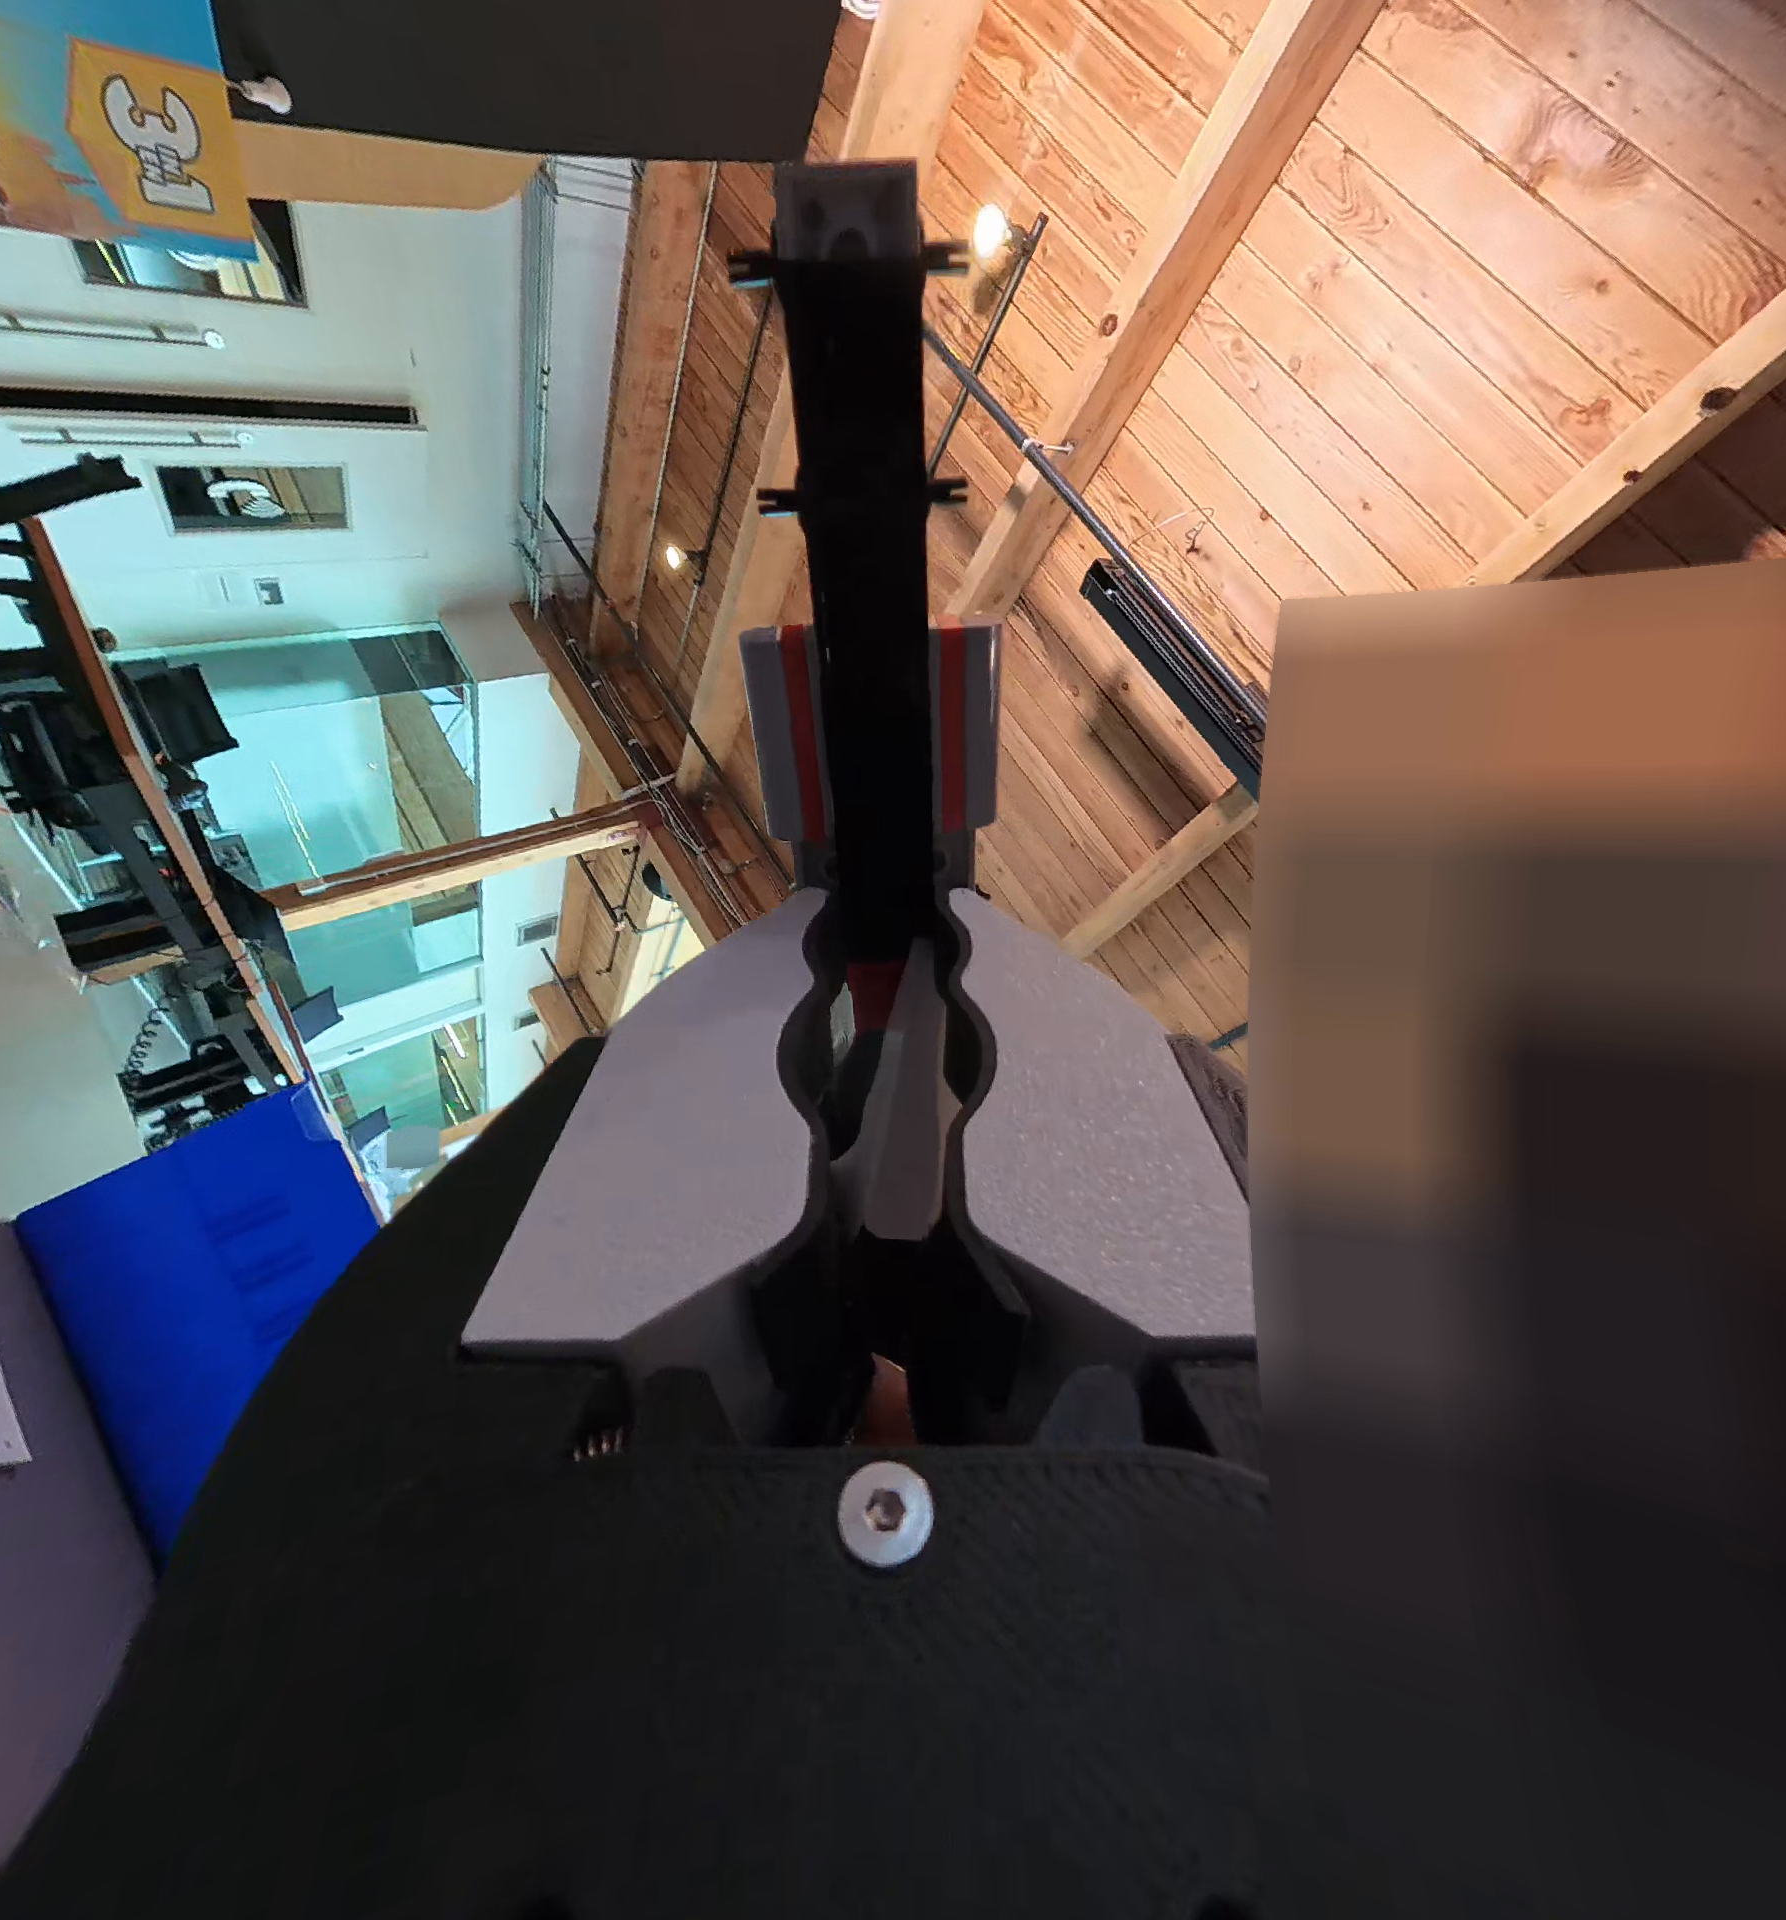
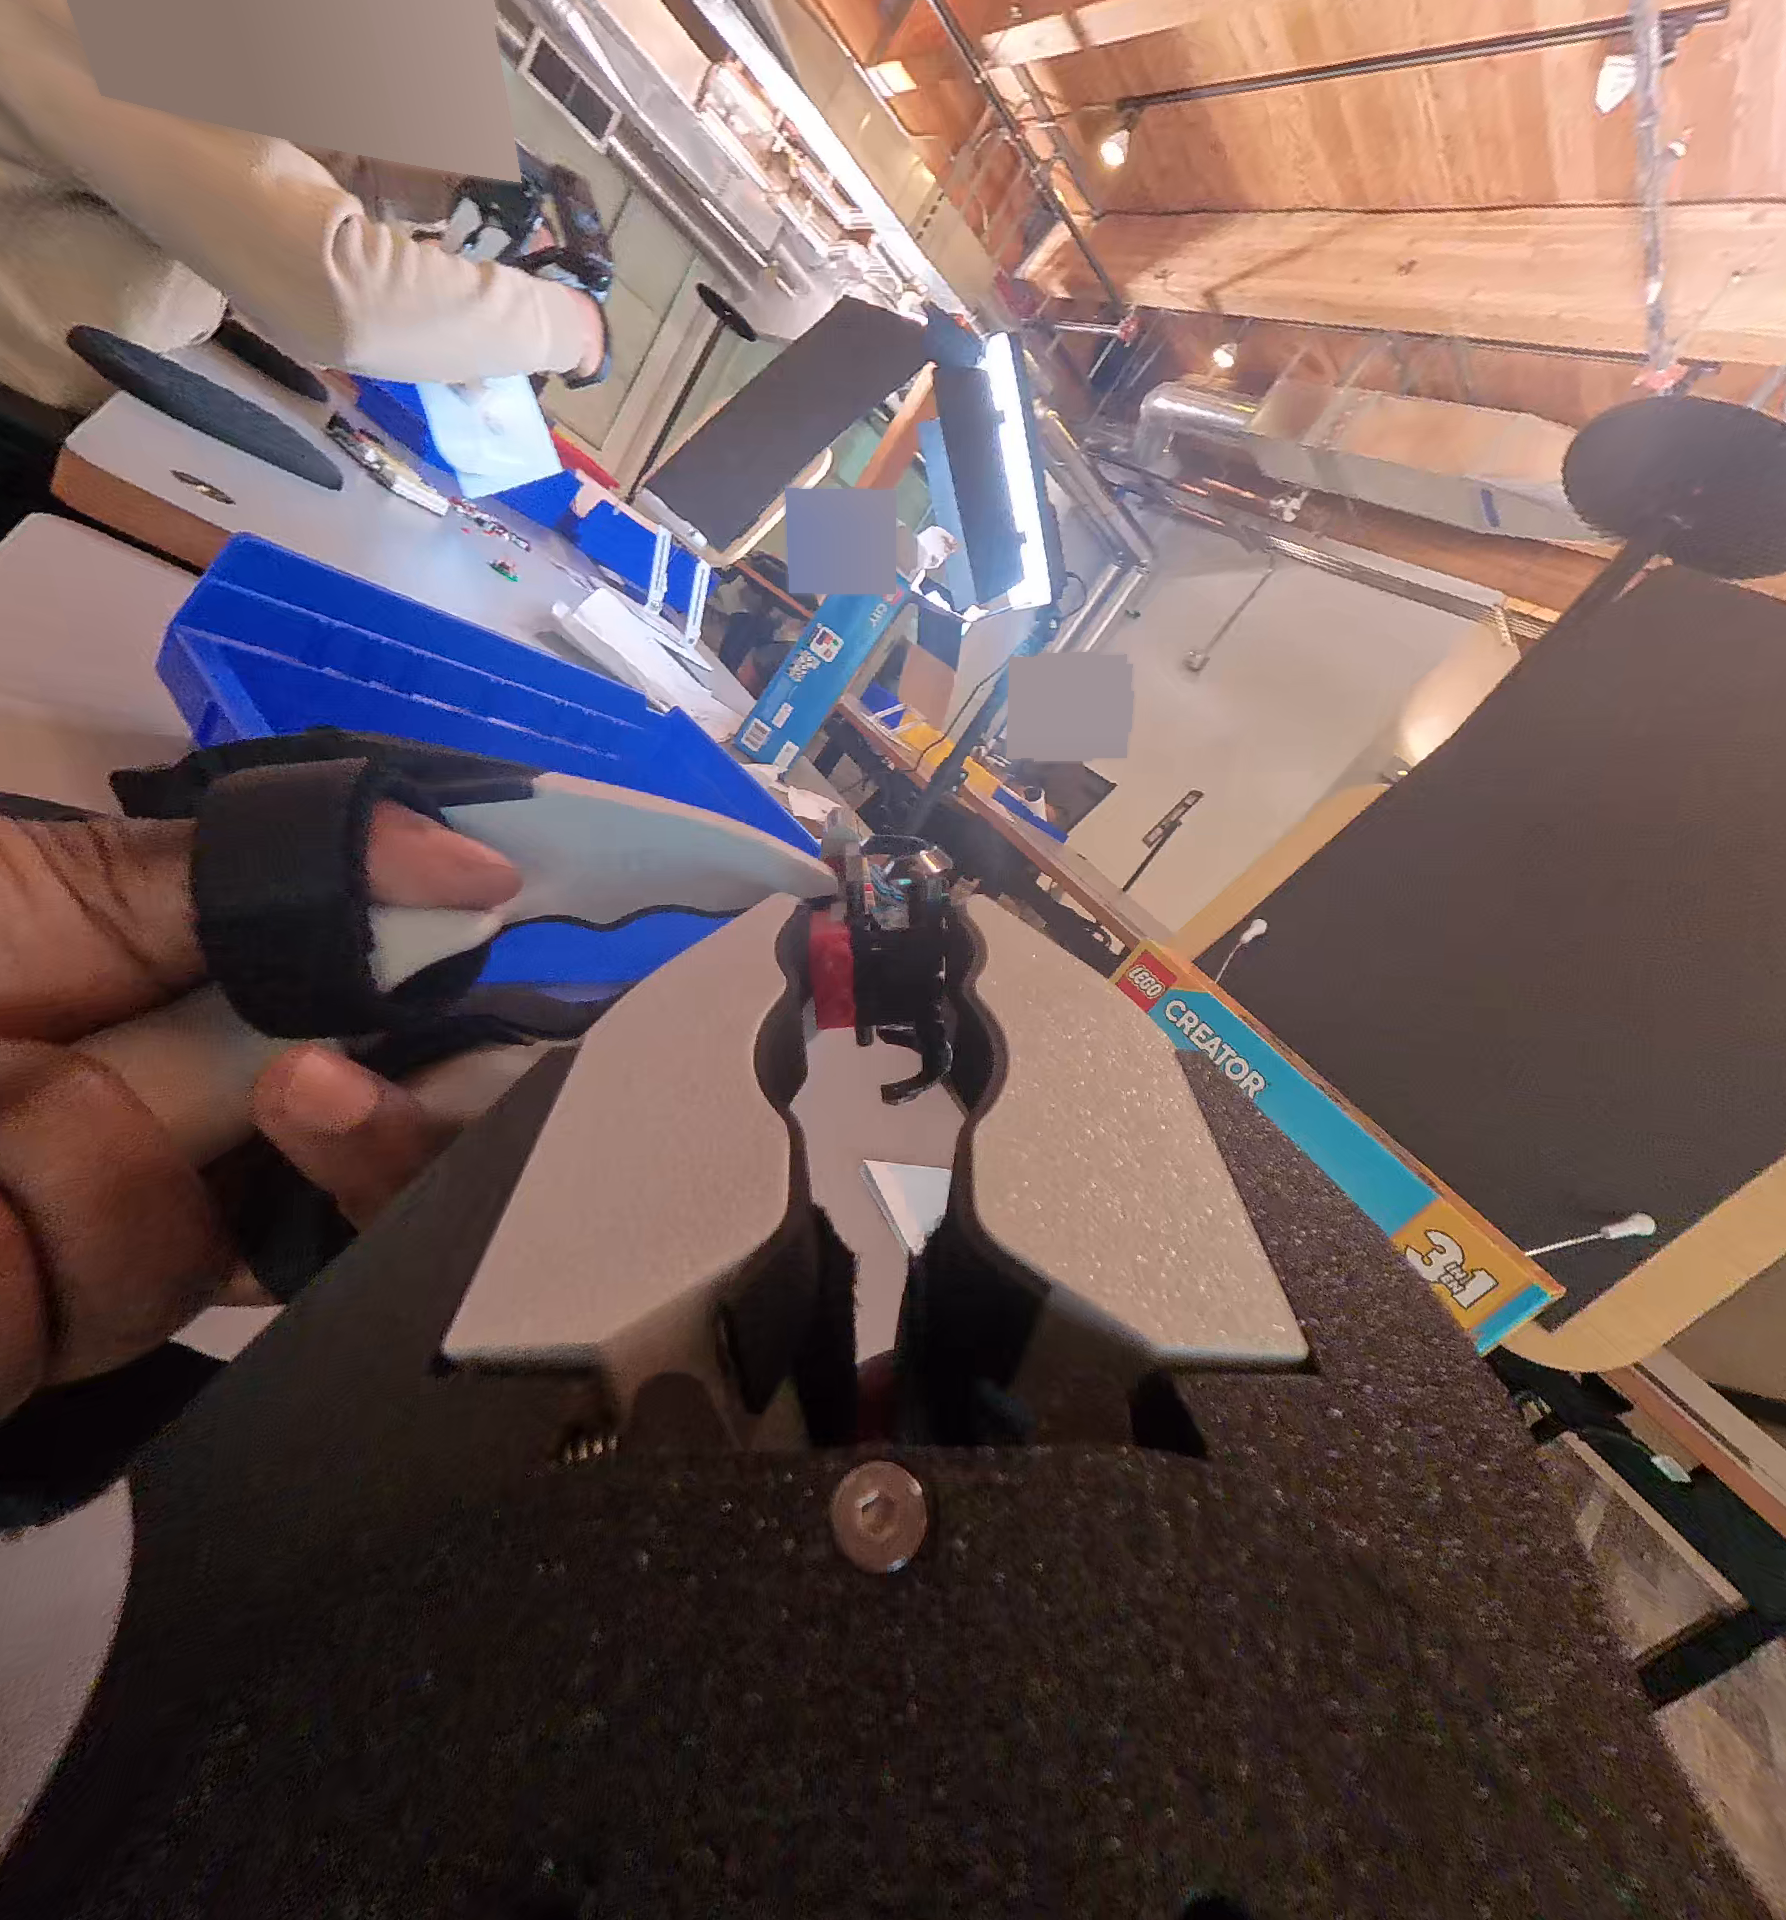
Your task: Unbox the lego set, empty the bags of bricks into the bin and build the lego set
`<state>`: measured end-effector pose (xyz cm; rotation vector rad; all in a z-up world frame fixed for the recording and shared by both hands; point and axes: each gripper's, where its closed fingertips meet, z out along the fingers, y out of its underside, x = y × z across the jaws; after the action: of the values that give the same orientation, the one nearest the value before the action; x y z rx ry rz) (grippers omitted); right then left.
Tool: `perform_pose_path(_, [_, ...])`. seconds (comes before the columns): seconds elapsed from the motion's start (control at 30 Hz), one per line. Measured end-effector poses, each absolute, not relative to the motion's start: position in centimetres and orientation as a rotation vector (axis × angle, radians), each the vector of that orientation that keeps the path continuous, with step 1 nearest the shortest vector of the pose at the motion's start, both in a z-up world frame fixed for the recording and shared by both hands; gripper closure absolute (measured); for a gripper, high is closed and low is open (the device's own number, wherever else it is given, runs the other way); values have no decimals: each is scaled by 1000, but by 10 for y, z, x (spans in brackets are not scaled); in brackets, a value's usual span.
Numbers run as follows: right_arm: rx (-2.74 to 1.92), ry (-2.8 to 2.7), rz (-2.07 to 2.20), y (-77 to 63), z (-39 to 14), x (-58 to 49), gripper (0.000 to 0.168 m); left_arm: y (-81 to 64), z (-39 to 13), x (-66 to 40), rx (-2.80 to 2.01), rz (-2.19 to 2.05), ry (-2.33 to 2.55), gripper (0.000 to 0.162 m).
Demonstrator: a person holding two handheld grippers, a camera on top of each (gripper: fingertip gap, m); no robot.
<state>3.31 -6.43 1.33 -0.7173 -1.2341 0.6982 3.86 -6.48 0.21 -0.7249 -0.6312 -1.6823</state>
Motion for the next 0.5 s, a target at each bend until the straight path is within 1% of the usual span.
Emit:
perform_pose_path(0.17, [-764,-1189,715,-61,12,34,144,-63,1,38,-745,-1641,-640,146])
perform_pose_path(0.27, [-822,-1161,830,-57,12,37,144,-62,0,40,-787,-1624,-548,145])
perform_pose_path(0.3, [-842,-1142,893,-53,13,39,144,-63,-1,40,-819,-1593,-493,140])
perform_pose_path(0.33, [-845,-1142,952,-53,13,42,144,-65,-1,39,-849,-1559,-442,130])
perform_pose_path(0.4, [-828,-1133,1015,-53,16,49,144,-73,1,33,-903,-1447,-315,120])
perform_pose_path(0.43, [-832,-1166,1021,-54,14,51,144,-76,1,26,-955,-1305,-232,115])
perform_pose_path(0.5, [-857,-1238,1000,-55,5,53,144,-83,4,10,-1079,-865,0,104])
